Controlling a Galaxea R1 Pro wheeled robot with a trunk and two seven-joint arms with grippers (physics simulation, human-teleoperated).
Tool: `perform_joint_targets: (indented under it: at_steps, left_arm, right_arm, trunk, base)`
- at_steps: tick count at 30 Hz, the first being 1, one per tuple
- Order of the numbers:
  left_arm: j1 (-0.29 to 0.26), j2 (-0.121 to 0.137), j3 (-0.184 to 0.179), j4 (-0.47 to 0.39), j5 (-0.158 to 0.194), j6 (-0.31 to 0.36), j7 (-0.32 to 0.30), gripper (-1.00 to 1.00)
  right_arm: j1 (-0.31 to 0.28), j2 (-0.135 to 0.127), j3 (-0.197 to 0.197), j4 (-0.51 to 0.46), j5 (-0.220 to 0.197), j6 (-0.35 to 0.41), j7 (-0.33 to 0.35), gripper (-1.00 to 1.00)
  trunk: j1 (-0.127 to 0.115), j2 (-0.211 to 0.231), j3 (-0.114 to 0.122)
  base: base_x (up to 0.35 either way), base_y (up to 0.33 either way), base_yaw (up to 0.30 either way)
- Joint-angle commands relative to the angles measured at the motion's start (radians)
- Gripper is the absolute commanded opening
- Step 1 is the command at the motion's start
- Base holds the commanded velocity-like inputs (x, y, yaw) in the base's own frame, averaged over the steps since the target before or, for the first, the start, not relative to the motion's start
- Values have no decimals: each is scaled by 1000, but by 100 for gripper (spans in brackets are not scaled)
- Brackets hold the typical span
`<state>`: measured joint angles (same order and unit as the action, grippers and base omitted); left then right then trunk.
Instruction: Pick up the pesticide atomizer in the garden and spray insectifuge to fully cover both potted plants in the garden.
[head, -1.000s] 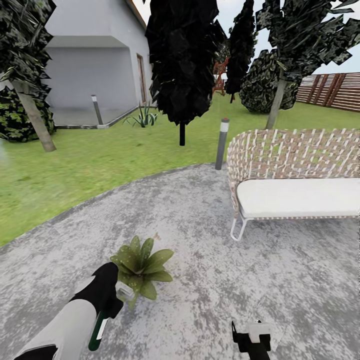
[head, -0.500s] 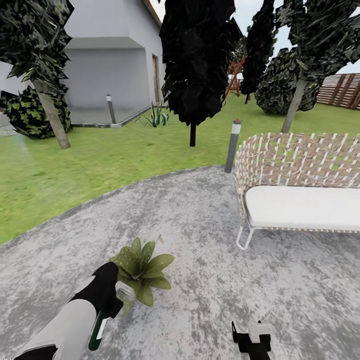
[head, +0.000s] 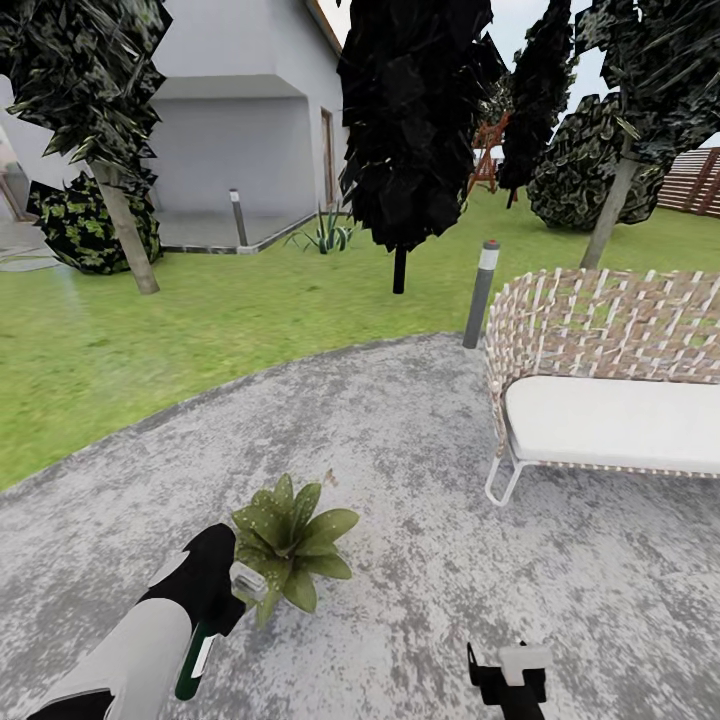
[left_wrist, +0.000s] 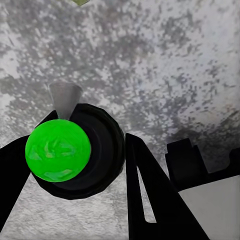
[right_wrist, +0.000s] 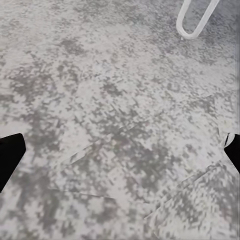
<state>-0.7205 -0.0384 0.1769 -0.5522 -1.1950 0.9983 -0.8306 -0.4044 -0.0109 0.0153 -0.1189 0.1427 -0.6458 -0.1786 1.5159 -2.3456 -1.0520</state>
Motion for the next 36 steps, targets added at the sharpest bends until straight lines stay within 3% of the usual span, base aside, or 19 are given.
perform_joint_targets:
  at_steps: [1, 12, 36]
  left_arm:
    - [0, -1, 7, -2, -11, 2, -8, -100]
    - [0, -2, 6, -2, -11, 2, -8, -100]
    - [0, 1, 6, -1, -11, 2, -8, -100]
  right_arm:
    - [-1, -1, 2, 1, 11, 0, -10, 100]
    - [-1, 3, 2, -1, 9, 0, -10, 100]
    - [-1, 5, 3, 1, 9, 0, -10, 100]
  trunk:
    - [0, 0, -1]
    - [0, 0, -1]
    - [0, 0, -1]
  base:
    - [0, 0, 0]
    - [36, -176, 28]
    - [33, -73, 272]
